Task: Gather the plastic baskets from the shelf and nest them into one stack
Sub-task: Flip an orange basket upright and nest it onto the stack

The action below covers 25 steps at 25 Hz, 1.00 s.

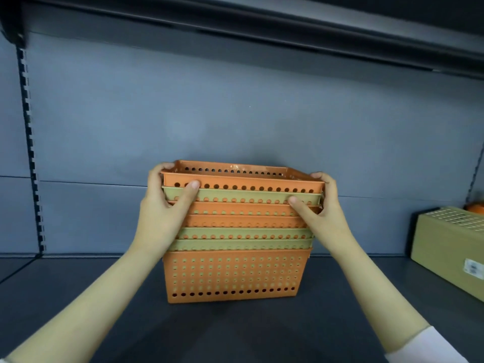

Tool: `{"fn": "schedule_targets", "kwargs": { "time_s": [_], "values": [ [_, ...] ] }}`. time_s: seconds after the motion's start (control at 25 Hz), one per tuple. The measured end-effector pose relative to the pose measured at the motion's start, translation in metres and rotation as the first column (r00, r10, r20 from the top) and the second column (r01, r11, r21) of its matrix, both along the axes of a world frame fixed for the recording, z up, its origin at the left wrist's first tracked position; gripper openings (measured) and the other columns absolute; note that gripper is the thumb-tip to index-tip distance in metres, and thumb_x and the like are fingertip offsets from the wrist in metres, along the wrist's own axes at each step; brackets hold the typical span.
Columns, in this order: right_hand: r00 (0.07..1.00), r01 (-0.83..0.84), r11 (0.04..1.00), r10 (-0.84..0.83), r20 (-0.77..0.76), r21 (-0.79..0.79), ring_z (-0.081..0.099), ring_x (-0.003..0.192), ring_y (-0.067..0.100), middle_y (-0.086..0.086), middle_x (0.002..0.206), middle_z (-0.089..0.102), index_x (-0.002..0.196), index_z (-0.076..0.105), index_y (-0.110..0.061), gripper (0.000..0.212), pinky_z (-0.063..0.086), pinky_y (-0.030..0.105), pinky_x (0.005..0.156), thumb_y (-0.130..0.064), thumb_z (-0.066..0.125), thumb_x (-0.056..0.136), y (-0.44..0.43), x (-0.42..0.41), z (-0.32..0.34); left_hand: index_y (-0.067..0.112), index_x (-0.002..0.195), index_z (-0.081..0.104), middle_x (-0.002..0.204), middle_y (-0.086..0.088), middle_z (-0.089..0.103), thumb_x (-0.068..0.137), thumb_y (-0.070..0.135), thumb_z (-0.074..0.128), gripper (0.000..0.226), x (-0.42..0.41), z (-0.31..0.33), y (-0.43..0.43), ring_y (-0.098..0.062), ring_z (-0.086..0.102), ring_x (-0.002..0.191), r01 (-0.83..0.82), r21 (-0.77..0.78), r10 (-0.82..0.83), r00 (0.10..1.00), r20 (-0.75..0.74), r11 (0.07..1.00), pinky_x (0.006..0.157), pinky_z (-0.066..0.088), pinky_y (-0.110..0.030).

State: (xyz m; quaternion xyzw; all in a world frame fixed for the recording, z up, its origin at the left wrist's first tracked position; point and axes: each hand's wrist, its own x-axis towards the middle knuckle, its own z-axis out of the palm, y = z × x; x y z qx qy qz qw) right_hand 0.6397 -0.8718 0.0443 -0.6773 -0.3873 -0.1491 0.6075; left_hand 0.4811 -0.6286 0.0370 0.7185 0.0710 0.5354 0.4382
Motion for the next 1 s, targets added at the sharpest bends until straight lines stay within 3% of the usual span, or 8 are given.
{"fn": "schedule_targets", "kwargs": {
  "time_s": [0.16, 0.32, 0.48, 0.6, 0.68, 0.8, 0.92, 1.0],
  "values": [
    [0.998, 0.057, 0.998, -0.058, -0.031, -0.029, 0.061, 0.104, -0.006, -0.014, 0.122, 0.059, 0.136, 0.035, -0.040, 0.068, 0.052, 0.020, 0.086, -0.044, 0.070, 0.078, -0.046, 0.023, 0.003, 0.046, 0.126, 0.041, 0.113, 0.018, 0.064, 0.087, 0.049, 0.064, 0.046, 0.025, -0.003, -0.048, 0.008, 0.063, 0.094, 0.029, 0.028, -0.029, 1.000, -0.004, 0.999, 0.077, 0.046, -0.007],
    [0.994, 0.093, 0.995, -0.096, -0.061, -0.047, 0.034, 0.142, 0.009, -0.007, 0.154, 0.033, 0.152, 0.012, -0.044, 0.086, 0.030, 0.041, 0.116, -0.041, 0.067, 0.086, -0.102, 0.057, 0.000, 0.044, 0.138, 0.034, 0.129, 0.012, 0.059, 0.088, 0.052, 0.063, 0.059, 0.056, -0.012, -0.108, -0.007, 0.059, 0.116, 0.059, 0.075, -0.059, 0.998, 0.009, 0.995, 0.099, 0.049, -0.036],
    [0.989, 0.139, 0.986, -0.142, -0.030, -0.095, 0.030, 0.145, 0.019, -0.022, 0.142, 0.031, 0.155, 0.000, -0.038, 0.088, 0.030, 0.043, 0.116, -0.038, 0.062, 0.092, -0.152, 0.085, 0.001, 0.045, 0.151, 0.017, 0.151, 0.010, 0.043, 0.089, 0.054, 0.061, 0.076, 0.081, -0.021, -0.173, -0.007, 0.045, 0.135, 0.011, 0.076, -0.014, 0.999, 0.034, 0.997, 0.110, 0.042, -0.041],
    [0.991, 0.130, 0.978, -0.131, 0.001, -0.161, 0.036, 0.142, 0.015, -0.011, 0.152, 0.038, 0.156, -0.001, -0.034, 0.084, 0.034, 0.040, 0.114, -0.041, 0.057, 0.094, -0.197, 0.104, 0.001, 0.033, 0.157, 0.008, 0.161, 0.005, 0.027, 0.093, 0.044, 0.060, 0.083, 0.097, -0.029, -0.230, -0.009, 0.028, 0.147, -0.107, 0.142, 0.099, 0.993, 0.060, 0.984, 0.117, 0.031, -0.043],
    [0.996, 0.094, 0.974, -0.093, 0.017, -0.205, 0.034, 0.140, 0.007, -0.008, 0.155, 0.037, 0.157, 0.003, -0.031, 0.083, 0.031, 0.031, 0.113, -0.044, 0.055, 0.093, -0.226, 0.112, -0.001, 0.026, 0.158, 0.004, 0.166, -0.001, 0.015, 0.094, 0.044, 0.057, 0.084, 0.104, -0.037, -0.262, -0.014, 0.014, 0.152, -0.230, 0.220, 0.222, 0.973, 0.058, 0.948, 0.121, 0.021, -0.048],
    [0.982, 0.175, 0.941, -0.147, 0.117, -0.289, 0.025, 0.143, 0.005, -0.007, 0.159, 0.030, 0.157, 0.013, -0.026, 0.078, 0.023, 0.026, 0.112, -0.048, 0.052, 0.093, -0.264, 0.114, 0.000, 0.015, 0.158, 0.003, 0.166, -0.010, -0.002, 0.095, 0.050, 0.049, 0.085, 0.109, -0.054, -0.305, -0.024, -0.002, 0.154, -0.467, 0.430, 0.485, 0.871, 0.074, 0.773, 0.124, 0.003, -0.046],
    [0.930, 0.333, 0.886, -0.252, 0.267, -0.323, 0.025, 0.148, 0.017, 0.000, 0.155, 0.039, 0.150, 0.038, -0.019, 0.062, 0.019, 0.036, 0.118, -0.043, 0.053, 0.095, -0.316, 0.116, 0.001, 0.017, 0.158, -0.001, 0.165, -0.010, -0.004, 0.098, 0.053, 0.041, 0.082, 0.121, -0.074, -0.359, -0.029, -0.008, 0.153, -0.407, 0.633, 0.475, 0.877, 0.070, 0.658, 0.123, -0.004, -0.043],
    [0.816, 0.546, 0.759, -0.387, 0.430, -0.354, 0.028, 0.147, 0.023, 0.003, 0.149, 0.048, 0.137, 0.056, -0.020, 0.049, 0.013, 0.046, 0.119, -0.044, 0.053, 0.095, -0.359, 0.129, -0.005, 0.021, 0.158, 0.000, 0.166, -0.010, -0.003, 0.099, 0.054, 0.037, 0.077, 0.137, -0.085, -0.390, -0.030, -0.005, 0.154, -0.294, 0.724, 0.433, 0.902, -0.007, 0.624, 0.123, -0.003, -0.041]
  ]
}}
